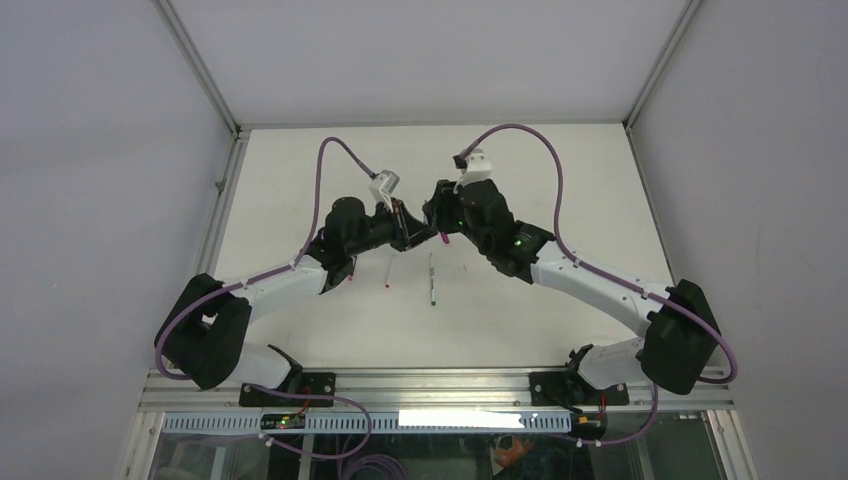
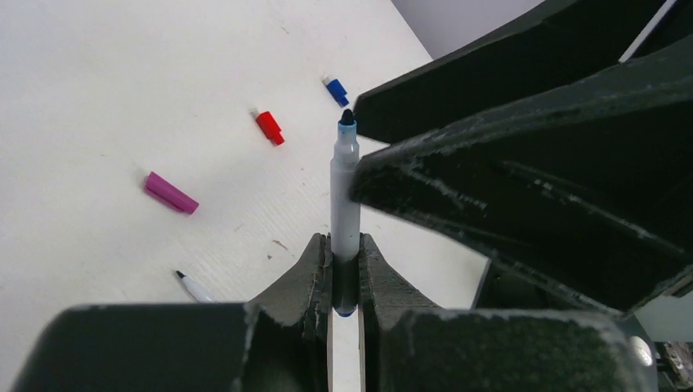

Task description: Insert the pens into the pen caps

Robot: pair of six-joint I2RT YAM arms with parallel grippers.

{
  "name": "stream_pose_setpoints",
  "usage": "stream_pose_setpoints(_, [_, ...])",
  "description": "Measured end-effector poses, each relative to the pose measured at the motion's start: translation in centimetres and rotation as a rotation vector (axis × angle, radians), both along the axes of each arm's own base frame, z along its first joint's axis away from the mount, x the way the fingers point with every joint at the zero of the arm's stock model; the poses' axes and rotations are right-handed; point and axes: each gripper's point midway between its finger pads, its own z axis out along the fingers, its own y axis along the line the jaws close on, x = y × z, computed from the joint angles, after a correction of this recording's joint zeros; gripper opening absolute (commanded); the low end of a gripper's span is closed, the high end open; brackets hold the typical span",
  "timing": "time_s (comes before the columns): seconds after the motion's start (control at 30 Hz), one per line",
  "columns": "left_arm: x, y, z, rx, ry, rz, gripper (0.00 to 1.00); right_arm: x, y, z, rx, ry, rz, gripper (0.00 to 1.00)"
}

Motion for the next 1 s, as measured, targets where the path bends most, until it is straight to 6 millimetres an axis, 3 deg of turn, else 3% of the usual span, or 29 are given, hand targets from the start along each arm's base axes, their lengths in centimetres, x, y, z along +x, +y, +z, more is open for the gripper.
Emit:
stream_pose_setpoints(0.13, [0.2,0.4,-0.7,0.035,-0.004,0.015,0.0,1.2,-3.1,0.3,-0.045,-0.012,-0.085,0.49])
stream_pose_setpoints(0.2, [0.2,0.6,-1.4,0.064,0.002,0.017,0.0,2.8,-6.6,1.1,-0.054,-0.016,-0.173,0.49])
stream_pose_setpoints(0.33, [0.0,1.2,-3.1,0.134,0.014,0.019,0.0,6.3,-16.4,1.0,-0.123,0.041,-0.427,0.43])
stream_pose_setpoints(0.37, [-0.2,1.4,-3.6,0.152,0.019,0.015,0.0,7.2,-19.2,0.3,-0.151,0.077,-0.502,0.42])
stream_pose_setpoints(0.43, [-0.3,1.6,-4.4,0.182,0.025,0.008,0.0,8.1,-22.5,-1.4,-0.194,0.137,-0.59,0.4])
stream_pose_setpoints(0.53, [-0.5,1.8,-5.5,0.217,0.036,-0.001,0.0,8.2,-26.7,-6.6,-0.302,0.299,-0.678,0.39])
stream_pose_setpoints(0.6, [-0.6,2.0,-6.0,0.232,0.042,-0.006,0.0,7.7,-28.0,-10.0,-0.378,0.405,-0.688,0.39])
stream_pose_setpoints(0.73, [-0.9,2.1,-6.5,0.247,0.045,-0.016,0.0,6.9,-28.8,-14.3,-0.476,0.529,-0.661,0.4])
stream_pose_setpoints(1.0, [-1.5,2.1,-8.0,0.274,0.067,-0.047,0.0,7.4,-28.3,-16.9,-0.503,0.57,-0.579,0.42])
